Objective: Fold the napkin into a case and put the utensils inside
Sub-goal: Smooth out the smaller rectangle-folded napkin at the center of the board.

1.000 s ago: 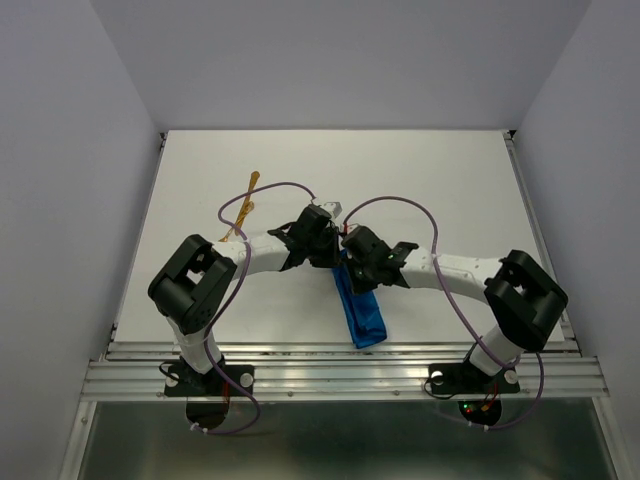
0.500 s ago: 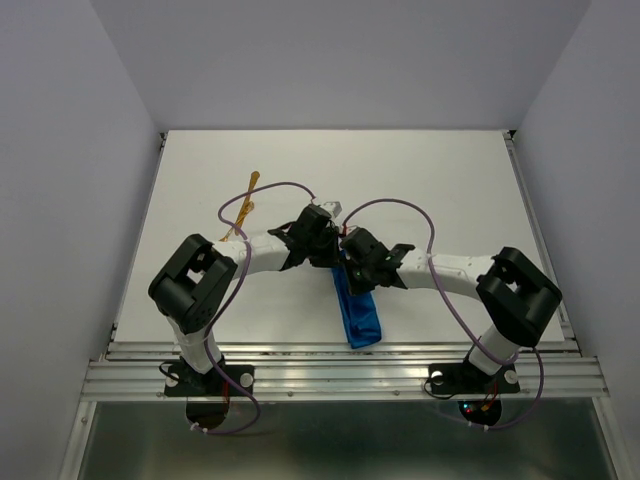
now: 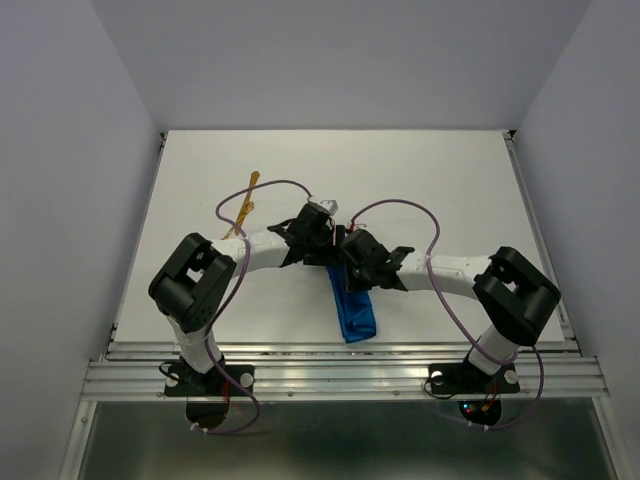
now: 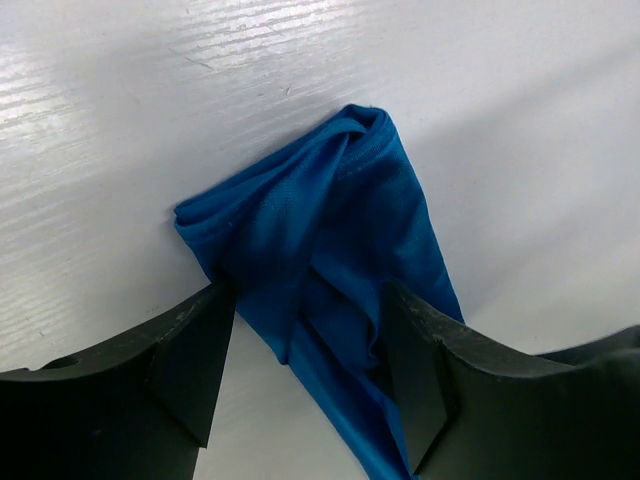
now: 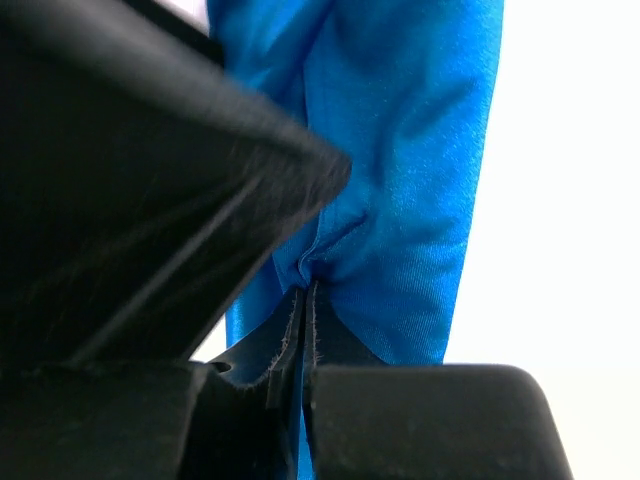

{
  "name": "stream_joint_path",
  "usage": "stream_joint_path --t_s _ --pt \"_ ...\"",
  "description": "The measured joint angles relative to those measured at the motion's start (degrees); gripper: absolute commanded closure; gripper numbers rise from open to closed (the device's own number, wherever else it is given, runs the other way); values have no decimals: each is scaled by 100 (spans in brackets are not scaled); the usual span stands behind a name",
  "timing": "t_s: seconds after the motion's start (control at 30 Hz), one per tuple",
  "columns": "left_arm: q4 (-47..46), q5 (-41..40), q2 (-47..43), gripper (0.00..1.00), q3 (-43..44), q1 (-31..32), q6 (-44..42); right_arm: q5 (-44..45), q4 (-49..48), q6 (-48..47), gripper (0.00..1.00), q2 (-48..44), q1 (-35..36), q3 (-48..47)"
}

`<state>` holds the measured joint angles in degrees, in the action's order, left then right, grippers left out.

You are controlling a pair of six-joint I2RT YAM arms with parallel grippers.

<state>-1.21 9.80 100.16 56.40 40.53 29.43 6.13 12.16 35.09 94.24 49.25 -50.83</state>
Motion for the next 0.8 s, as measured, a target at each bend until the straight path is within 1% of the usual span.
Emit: stream_joint_path --t_s 0.17,0.3,0.4,0.5,0.53,0.6,0.63,0.67,0.8 --pt "227 -109 -269 29 0 -17 -2 149 -243 361 99 83 0 0" --pt "350 -116 -549 31 -2 -155 20 234 -374 542 99 146 0 -7" --pt "319 -101 -804 38 -59 -273 44 262 -385 588 99 149 0 -7" --pt "269 -81 -977 52 -229 -356 83 306 -382 588 99 151 2 -13" --pt "234 -76 -1010 61 -339 -380 87 326 -378 586 99 155 2 -22" --pt "221 -66 -1019 73 -490 -411 118 361 -369 581 99 175 7 -50" --pt "205 -46 -1016 82 -595 -420 144 385 -367 573 99 186 11 -68" --pt "192 -20 -1016 100 -702 -422 162 415 -361 564 99 197 20 -85" --pt "20 109 -944 100 -951 -426 256 516 -330 494 99 256 26 -170"
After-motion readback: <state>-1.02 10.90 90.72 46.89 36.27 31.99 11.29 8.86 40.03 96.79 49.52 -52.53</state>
